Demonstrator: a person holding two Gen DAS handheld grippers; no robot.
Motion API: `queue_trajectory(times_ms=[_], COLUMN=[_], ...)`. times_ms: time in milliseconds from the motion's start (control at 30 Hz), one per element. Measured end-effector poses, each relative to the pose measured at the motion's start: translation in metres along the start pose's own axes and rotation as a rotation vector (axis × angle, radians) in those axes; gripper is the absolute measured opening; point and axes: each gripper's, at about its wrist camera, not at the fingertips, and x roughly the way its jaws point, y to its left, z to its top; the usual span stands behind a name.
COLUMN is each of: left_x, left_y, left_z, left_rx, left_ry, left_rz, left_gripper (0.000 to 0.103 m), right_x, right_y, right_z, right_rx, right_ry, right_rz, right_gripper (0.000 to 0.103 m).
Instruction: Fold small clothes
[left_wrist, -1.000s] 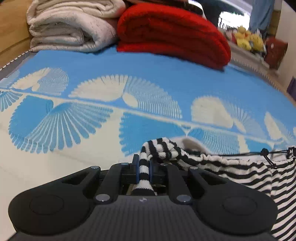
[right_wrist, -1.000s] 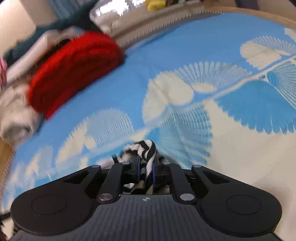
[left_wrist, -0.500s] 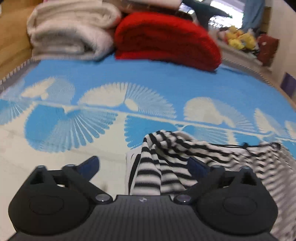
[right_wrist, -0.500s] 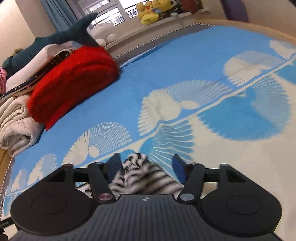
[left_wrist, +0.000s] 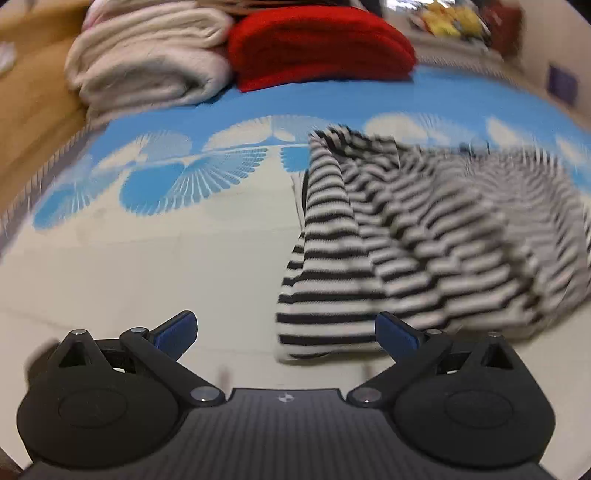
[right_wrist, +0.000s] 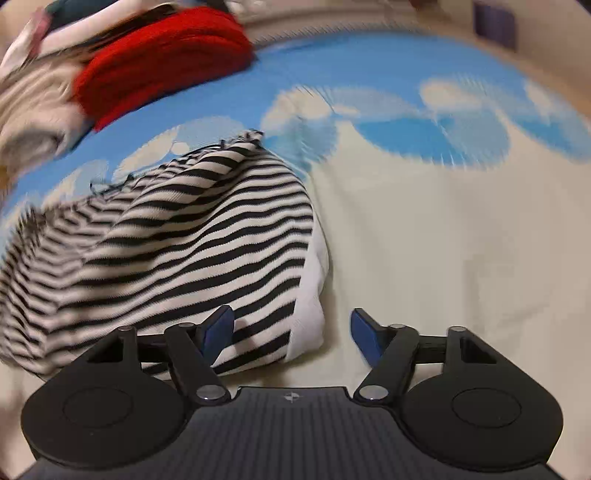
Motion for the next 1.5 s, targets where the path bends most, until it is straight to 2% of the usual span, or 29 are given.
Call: queue_trajectory(times_ms=[67,133,300,400,567,600,633,667,700,767,800,900,967,1000,1033,1067,1167,1267,1333,1500], left_x=[0.007,0.014,0.022,0.033,0.044,0.045,0.047,0.047,0.047,0.042,0.038,0.024,0.022,0.024,0.028,0.031,0.032,0.035,0.038,0.043], left_y=[-0.005,-0.006,-0.004,-0.007,-0.020,-0.022,-0.024,-0.026,-0.027,-0.025,-0.024,-0.009,0.005,0.012,0.019,0.025,0.030,0.034,0.043,0.038], left_z=[-0.007,-0.012,-0.001,0.007,0.008,0.007,0.006,0.007,0.007,0.010,0.011,0.010,0.008,0.007,0.005,0.004,0.002,0.004,0.005,0.008], left_rx=[0.071,0.088,0.029,0.008,0.041,0.040,0.040,0.047,0.049,0.030,0.028,-0.030,-0.079,-0.107,-0.135,-0.150,-0.153,-0.153,-0.205,-0.178], left_ry=[-0.014,-0.008,-0.050,-0.024,0.018,0.023,0.031,0.037,0.047,0.058,0.054,0.032,0.030,0.042,0.057,0.074,0.072,0.072,0.083,0.085], left_rz=[0.017,0.004,-0.071,-0.114,-0.125,-0.121,-0.115,-0.123,-0.150,-0.177,-0.173,-0.199,-0.173,-0.160,-0.134,-0.129,-0.117,-0.039,-0.061,-0.027], left_gripper=[0.103,0.103,0.103,0.103,0.103,0.101,0.097,0.078,0.050,0.022,0.014,0.010,0.009,0.009,0.008,0.007,0.004,0.002,0.002,0.002], right_x=[0.005,0.013,0.018,0.007,0.010,0.012,0.012,0.012,0.010,0.002,-0.004,-0.025,-0.034,-0.036,-0.037,-0.039,-0.040,-0.034,-0.035,-0.026], right_y=[0.004,0.003,0.008,0.009,0.009,0.009,0.010,0.011,0.013,0.011,0.009,-0.003,-0.014,-0.019,-0.022,-0.024,-0.042,-0.044,-0.042,-0.033], right_z=[-0.002,-0.002,-0.001,-0.003,-0.005,-0.005,-0.005,-0.006,-0.006,-0.005,-0.003,0.003,0.005,0.006,0.007,0.007,0.013,0.012,0.013,0.014], right_rx=[-0.039,-0.013,-0.019,-0.016,-0.045,-0.051,-0.071,-0.102,-0.128,-0.122,-0.123,-0.086,-0.045,-0.037,-0.033,-0.048,0.027,0.006,-0.001,-0.026], right_ry=[0.016,0.038,0.049,0.054,0.057,0.060,0.063,0.059,0.046,0.024,-0.006,-0.086,-0.105,-0.111,-0.120,-0.147,-0.123,-0.114,-0.137,-0.127], right_rz=[-0.001,0.017,0.024,0.051,0.039,0.043,0.056,0.054,0.047,0.056,0.061,0.077,0.076,0.076,0.056,-0.006,0.027,-0.014,-0.043,-0.104], right_gripper=[0.056,0.056,0.056,0.057,0.057,0.049,0.036,0.016,0.015,0.013,0.012,0.011,0.009,0.000,0.000,0.000,0.000,0.000,0.000,0.000])
